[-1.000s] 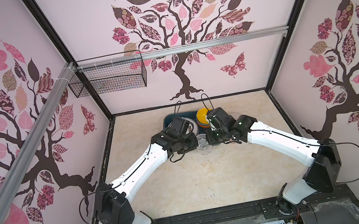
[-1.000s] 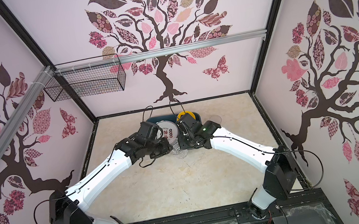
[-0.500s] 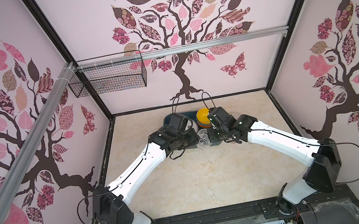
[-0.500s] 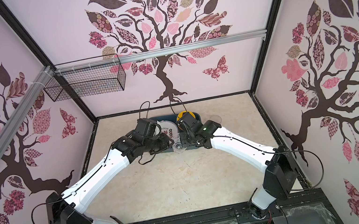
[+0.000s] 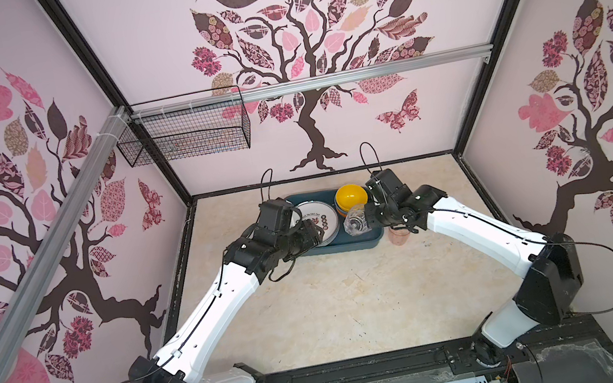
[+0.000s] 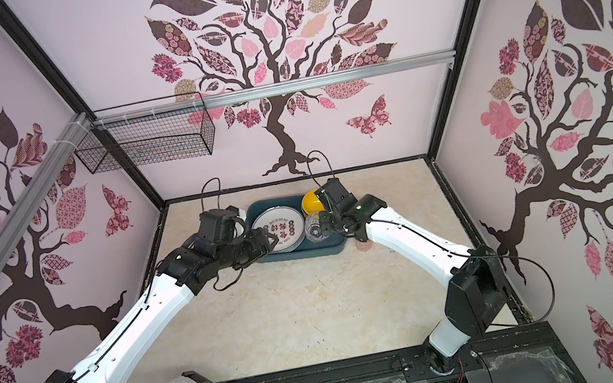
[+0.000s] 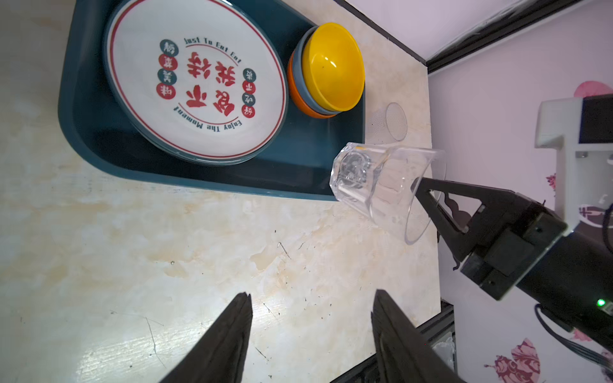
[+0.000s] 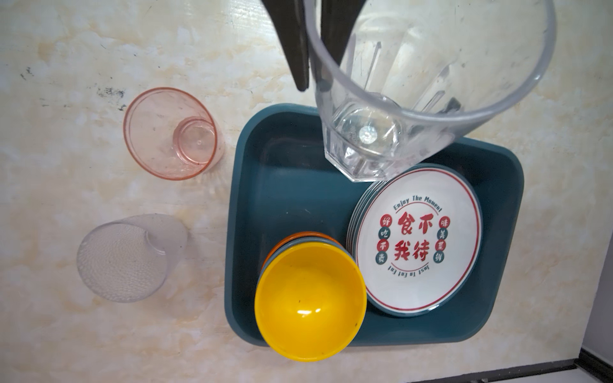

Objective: Place the mixed dishes into the plastic bin
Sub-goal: 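Carry the clear tumbler into the bin beside the bowls with the right gripper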

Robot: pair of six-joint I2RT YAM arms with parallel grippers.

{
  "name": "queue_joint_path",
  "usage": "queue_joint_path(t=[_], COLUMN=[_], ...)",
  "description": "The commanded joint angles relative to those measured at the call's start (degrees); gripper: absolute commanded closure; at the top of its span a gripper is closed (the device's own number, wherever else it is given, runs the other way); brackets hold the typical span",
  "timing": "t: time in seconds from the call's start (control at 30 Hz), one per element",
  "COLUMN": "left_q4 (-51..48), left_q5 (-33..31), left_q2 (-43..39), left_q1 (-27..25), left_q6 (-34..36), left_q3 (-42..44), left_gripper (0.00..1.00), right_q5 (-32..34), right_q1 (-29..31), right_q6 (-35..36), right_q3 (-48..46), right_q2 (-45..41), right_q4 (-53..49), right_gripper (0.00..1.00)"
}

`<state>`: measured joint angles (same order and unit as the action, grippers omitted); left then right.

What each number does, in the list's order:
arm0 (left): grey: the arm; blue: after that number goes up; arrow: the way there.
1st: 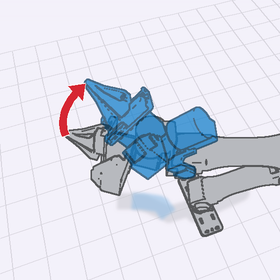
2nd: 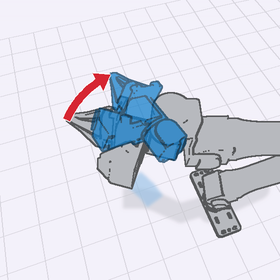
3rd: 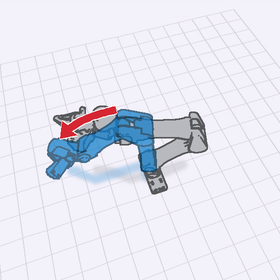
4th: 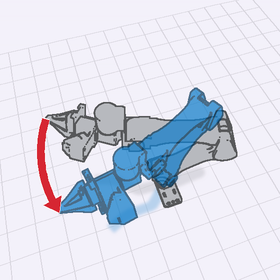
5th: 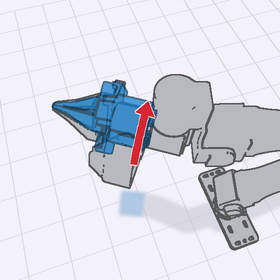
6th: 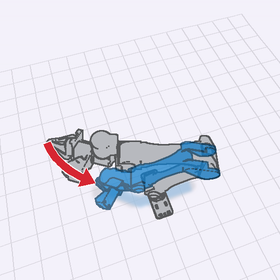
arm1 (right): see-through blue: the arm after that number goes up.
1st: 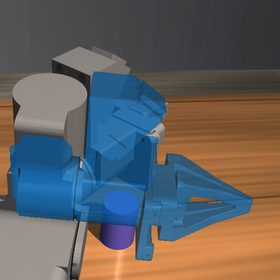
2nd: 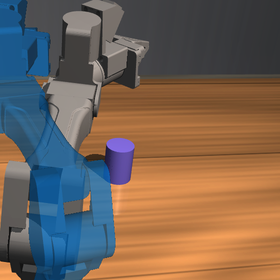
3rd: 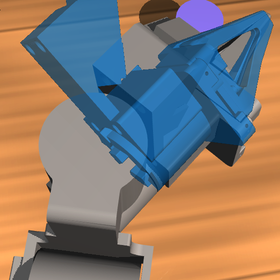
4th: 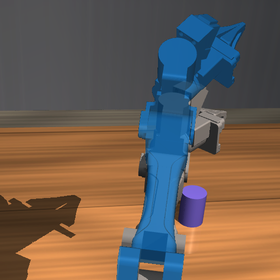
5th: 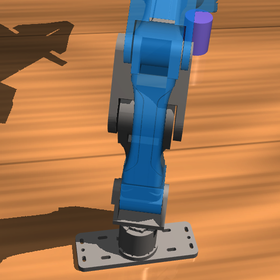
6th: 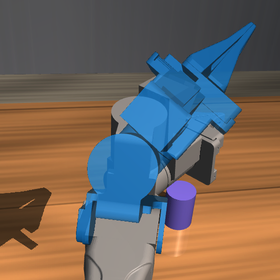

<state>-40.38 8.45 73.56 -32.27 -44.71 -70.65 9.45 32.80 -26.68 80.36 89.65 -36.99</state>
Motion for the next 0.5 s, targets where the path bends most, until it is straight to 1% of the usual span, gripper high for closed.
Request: queue_joint_path(t=[0.0,0.2,0.47], left_q4=[1.48,1.46,0.88], left_q5=[1.34,3.02,3.33], left_q2=[-2.34,-4.85,-6.50], left_q1=[0.80,1.18,1.47], left_q6=[0.82,1.55,1.91], left_q3=[3.23,6.08,8.31], left_gripper=[0.36,0.35,0.34], right_q5=[0.88,0.66,0.33], right_q1=[-1.01,-2.31,-3.85], right_q6=[0.84,0.95,0.88], right_q3=[2.77,3.44,3.62], right_q2=[2.03,4.38,7.58], right_q4=[1.21,1.89,3.04], right_gripper=[0.96,0.97,0.97])
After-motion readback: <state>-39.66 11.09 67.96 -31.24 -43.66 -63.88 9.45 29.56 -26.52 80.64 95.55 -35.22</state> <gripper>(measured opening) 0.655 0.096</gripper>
